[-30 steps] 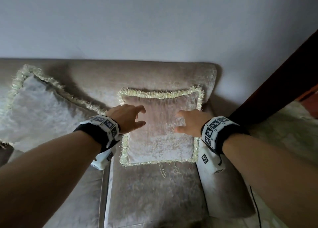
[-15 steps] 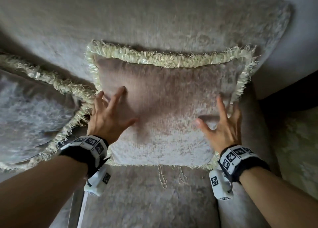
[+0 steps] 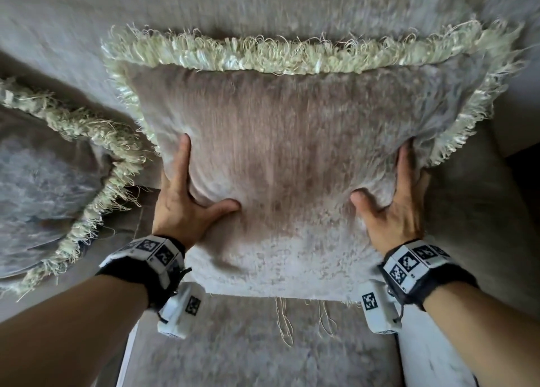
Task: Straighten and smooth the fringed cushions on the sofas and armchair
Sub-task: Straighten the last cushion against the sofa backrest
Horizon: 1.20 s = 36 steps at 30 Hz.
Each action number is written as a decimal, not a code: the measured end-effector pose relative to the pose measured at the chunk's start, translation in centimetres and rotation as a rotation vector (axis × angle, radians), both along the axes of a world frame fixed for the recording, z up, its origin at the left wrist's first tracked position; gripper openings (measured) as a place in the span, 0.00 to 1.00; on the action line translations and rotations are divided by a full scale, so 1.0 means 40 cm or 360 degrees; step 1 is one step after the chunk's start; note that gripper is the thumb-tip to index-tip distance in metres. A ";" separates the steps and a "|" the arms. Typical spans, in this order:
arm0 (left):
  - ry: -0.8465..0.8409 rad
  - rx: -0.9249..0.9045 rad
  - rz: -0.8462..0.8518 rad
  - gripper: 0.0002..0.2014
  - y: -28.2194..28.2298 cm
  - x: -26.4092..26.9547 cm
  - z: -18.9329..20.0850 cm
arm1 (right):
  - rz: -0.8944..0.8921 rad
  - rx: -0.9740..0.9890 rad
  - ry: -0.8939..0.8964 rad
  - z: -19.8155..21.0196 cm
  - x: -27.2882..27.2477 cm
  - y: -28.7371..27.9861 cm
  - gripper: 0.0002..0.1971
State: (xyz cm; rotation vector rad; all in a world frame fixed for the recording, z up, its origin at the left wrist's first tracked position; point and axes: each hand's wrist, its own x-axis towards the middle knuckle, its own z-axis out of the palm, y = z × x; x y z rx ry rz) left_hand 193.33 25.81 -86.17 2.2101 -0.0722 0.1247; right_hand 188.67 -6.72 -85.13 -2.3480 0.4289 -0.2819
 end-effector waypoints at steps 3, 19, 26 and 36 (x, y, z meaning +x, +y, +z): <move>-0.0085 -0.0072 -0.0021 0.62 0.003 -0.018 0.011 | 0.0034 0.0093 -0.0081 0.011 -0.014 0.003 0.52; 0.0146 -0.0647 0.0745 0.59 -0.104 -0.204 0.052 | 0.0999 -0.0600 -0.0592 0.493 0.210 0.124 0.41; 0.0182 -0.0755 0.0624 0.58 -0.145 -0.152 -0.056 | 0.0915 -0.0643 -0.0447 0.355 0.221 0.046 0.44; 0.0171 -0.0739 0.0668 0.59 -0.139 -0.129 -0.081 | 0.0814 -0.0630 -0.0457 0.295 0.205 0.018 0.41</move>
